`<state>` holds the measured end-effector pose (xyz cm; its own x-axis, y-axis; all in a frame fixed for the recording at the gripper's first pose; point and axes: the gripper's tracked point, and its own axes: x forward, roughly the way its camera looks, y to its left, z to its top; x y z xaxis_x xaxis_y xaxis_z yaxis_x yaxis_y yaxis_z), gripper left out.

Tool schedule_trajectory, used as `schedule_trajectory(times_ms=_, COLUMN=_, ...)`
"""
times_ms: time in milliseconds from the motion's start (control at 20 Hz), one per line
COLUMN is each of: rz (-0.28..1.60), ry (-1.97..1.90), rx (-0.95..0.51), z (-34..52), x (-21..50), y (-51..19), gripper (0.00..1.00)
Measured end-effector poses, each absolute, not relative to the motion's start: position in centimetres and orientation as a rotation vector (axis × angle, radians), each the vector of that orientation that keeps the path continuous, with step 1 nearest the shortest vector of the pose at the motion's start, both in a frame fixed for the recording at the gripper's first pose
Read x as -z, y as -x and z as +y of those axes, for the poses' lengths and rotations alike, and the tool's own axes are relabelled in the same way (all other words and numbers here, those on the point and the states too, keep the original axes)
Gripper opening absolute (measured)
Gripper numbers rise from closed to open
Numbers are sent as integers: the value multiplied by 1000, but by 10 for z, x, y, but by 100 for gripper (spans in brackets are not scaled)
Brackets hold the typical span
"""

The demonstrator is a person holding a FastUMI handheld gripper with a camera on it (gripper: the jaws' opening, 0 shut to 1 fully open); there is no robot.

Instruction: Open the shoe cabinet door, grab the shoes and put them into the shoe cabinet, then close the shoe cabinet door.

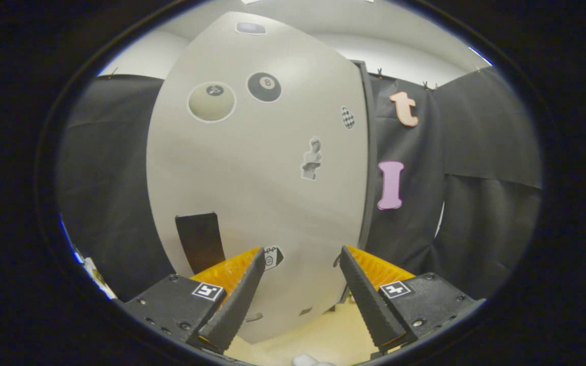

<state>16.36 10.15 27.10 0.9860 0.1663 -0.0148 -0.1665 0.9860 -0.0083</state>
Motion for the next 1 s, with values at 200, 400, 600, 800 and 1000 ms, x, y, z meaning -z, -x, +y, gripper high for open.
schedule_trajectory(times_ms=200, rz=13, ry=6, rx=-183, z=125, x=-272, y=-176, gripper=100)
schedule_trajectory(times_ms=400, rz=14, ry=-24, rx=-175, z=120, x=-275, y=-159, gripper=100)
schedule_trajectory(times_ms=600, rz=21, ry=-36, rx=-152, z=115, x=-274, y=-136, gripper=100)
schedule_trajectory(times_ms=800, rz=3, ry=-25, rx=-112, z=99, x=-269, y=-97, gripper=100)
schedule_trajectory(times_ms=1000, rz=-11, ry=-26, rx=-81, z=87, x=-261, y=-65, gripper=100)
